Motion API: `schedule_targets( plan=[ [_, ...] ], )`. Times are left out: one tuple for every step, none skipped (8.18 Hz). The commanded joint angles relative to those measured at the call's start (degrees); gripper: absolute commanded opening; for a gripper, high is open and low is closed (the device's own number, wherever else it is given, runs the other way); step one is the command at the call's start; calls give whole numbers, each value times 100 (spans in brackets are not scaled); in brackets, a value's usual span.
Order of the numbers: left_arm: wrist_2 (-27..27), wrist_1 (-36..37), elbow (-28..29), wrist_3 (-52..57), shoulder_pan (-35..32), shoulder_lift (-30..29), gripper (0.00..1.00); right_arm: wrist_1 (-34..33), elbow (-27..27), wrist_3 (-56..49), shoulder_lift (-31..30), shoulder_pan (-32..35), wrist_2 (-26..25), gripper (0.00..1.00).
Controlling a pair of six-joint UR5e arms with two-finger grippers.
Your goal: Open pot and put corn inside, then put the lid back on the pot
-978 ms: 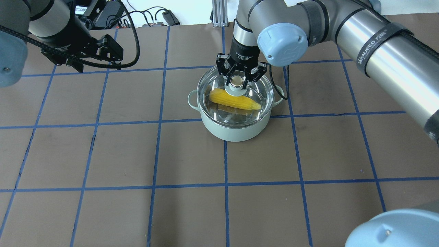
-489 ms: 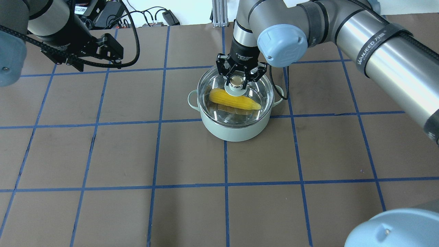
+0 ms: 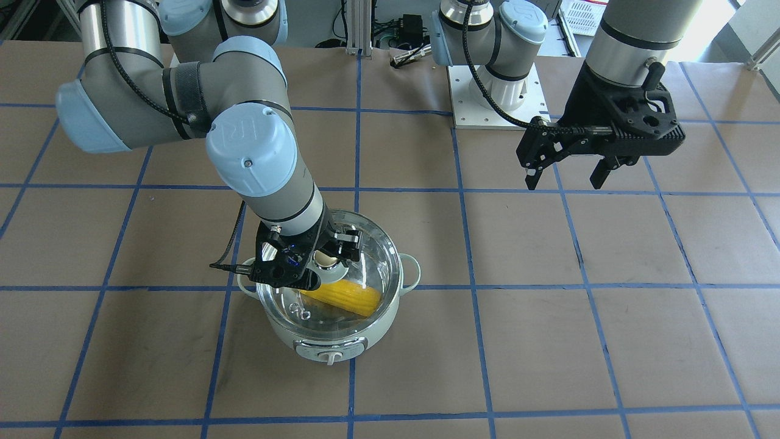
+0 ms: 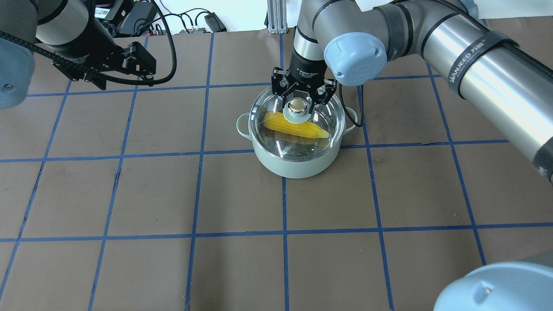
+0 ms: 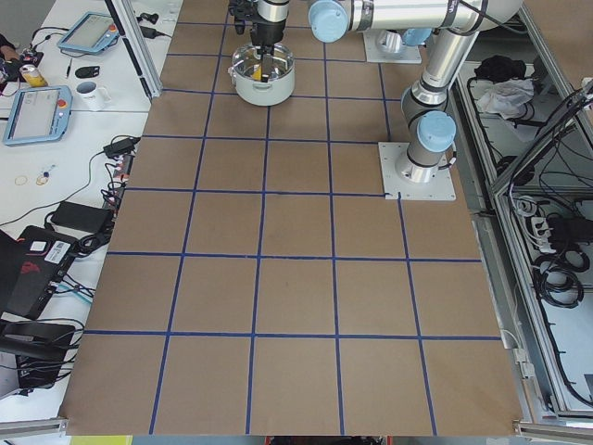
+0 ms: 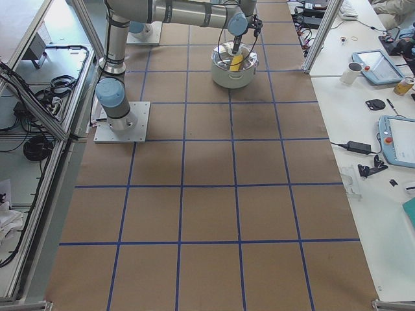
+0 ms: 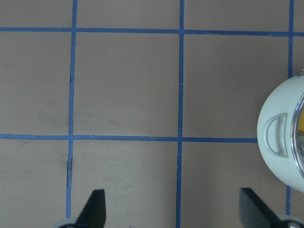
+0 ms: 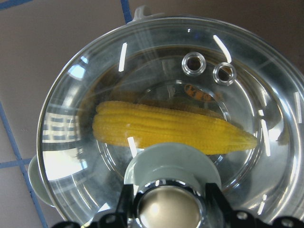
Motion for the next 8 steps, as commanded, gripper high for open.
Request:
schedule_targets(
  plan=[
    [40,10,-18,9,0,-19,100,-35,-24,-4,-12,-2,19,95],
    [40,10,-26,9,9,-28,100,-18,-111,-47,-73,-45,-42,97],
    [31,10,-9,0,0,-11,100,-18,-216,-431,-143,-150,-77,97],
    [31,10,-9,0,0,-11,100,95,-270,-931,-309,-369,-304,98],
    [14,10,-9,0,0,-20,100,340,-270,-1658,-546,-745,-358,100],
    [-21,10,-18,0,0,-28,100,804,-262,-2370,-861,-1149,-402,100],
    [13,10,-26,0,0,-28,100,939,-253,-2942,-1230,-1458,-716,100],
    [31,1,-26,0,0,-11,100,1341,-244,-3140,-1521,-1635,-911,100]
  ],
)
